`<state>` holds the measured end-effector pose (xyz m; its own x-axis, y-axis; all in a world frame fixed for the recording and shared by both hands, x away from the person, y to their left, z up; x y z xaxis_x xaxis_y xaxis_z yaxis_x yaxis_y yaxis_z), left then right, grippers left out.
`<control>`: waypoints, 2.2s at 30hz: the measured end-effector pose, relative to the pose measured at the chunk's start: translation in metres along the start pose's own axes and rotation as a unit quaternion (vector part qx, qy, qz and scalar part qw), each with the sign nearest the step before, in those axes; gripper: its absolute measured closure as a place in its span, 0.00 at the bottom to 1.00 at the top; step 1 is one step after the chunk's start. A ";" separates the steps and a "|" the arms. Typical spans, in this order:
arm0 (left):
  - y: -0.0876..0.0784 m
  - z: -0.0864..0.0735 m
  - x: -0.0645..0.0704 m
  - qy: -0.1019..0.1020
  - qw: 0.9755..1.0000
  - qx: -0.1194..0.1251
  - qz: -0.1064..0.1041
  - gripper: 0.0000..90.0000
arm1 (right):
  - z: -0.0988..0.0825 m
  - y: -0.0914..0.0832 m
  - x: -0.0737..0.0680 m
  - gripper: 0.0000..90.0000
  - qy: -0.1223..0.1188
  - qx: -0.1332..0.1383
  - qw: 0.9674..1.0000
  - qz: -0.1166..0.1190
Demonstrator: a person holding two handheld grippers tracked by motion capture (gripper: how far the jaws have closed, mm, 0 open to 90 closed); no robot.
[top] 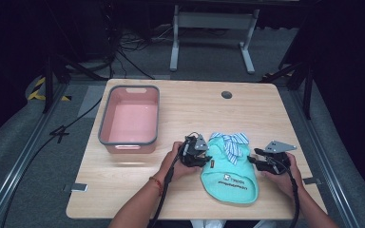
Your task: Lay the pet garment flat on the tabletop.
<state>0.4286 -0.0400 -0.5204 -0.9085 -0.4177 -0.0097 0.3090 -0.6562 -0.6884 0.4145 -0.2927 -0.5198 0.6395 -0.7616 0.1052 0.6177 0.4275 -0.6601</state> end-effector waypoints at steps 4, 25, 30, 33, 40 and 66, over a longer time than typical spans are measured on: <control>0.000 -0.003 -0.003 -0.004 1.000 -0.003 0.001 0.69 | 0.000 0.000 0.003 0.59 0.001 -0.005 1.000 -0.012; -0.034 -0.002 -0.012 0.020 0.999 -0.019 0.023 0.60 | 0.021 -0.005 0.003 0.48 -0.007 0.011 1.000 -0.008; -0.059 -0.007 0.002 0.044 0.998 -0.031 0.021 0.56 | 0.030 -0.025 -0.010 0.47 -0.030 0.032 0.999 0.015; -0.069 -0.012 0.005 0.047 0.998 -0.033 0.028 0.52 | 0.032 -0.035 -0.016 0.47 -0.042 0.036 0.998 0.025; -0.090 -0.024 0.005 0.046 0.997 -0.036 0.042 0.36 | 0.028 -0.051 -0.020 0.43 -0.059 0.032 0.997 0.037; -0.142 -0.107 0.001 0.017 0.992 -0.074 0.097 0.28 | -0.032 -0.070 -0.005 0.25 -0.060 -0.015 0.998 -0.006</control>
<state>0.3538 0.1198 -0.5006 -0.8463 -0.5031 -0.1752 0.4365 -0.4661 -0.7696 0.3535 -0.3344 -0.4985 0.6835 -0.7016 0.2014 0.6129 0.4019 -0.6803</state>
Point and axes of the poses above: each handheld gripper's, and its own axes: y roughly forward along the jaws, z roughly out of its top, x roughly to its right, the point moved 6 cm from there along y, roughly forward along the jaws, and after that the axes turned 1 degree about -z, right-handed, at the moved point
